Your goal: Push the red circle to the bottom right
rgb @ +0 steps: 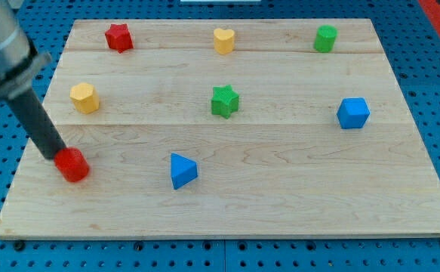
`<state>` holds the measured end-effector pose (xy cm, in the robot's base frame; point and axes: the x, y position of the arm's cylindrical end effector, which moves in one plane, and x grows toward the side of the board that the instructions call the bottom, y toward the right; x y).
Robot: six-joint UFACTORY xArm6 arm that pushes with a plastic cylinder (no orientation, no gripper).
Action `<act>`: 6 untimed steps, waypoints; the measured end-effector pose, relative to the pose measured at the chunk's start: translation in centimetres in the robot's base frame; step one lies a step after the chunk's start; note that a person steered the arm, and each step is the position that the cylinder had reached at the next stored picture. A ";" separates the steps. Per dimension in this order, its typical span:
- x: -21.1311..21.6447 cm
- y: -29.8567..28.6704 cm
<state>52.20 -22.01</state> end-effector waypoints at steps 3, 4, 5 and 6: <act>7.1 4.3; 8.5 14.8; 8.9 21.7; 7.7 28.4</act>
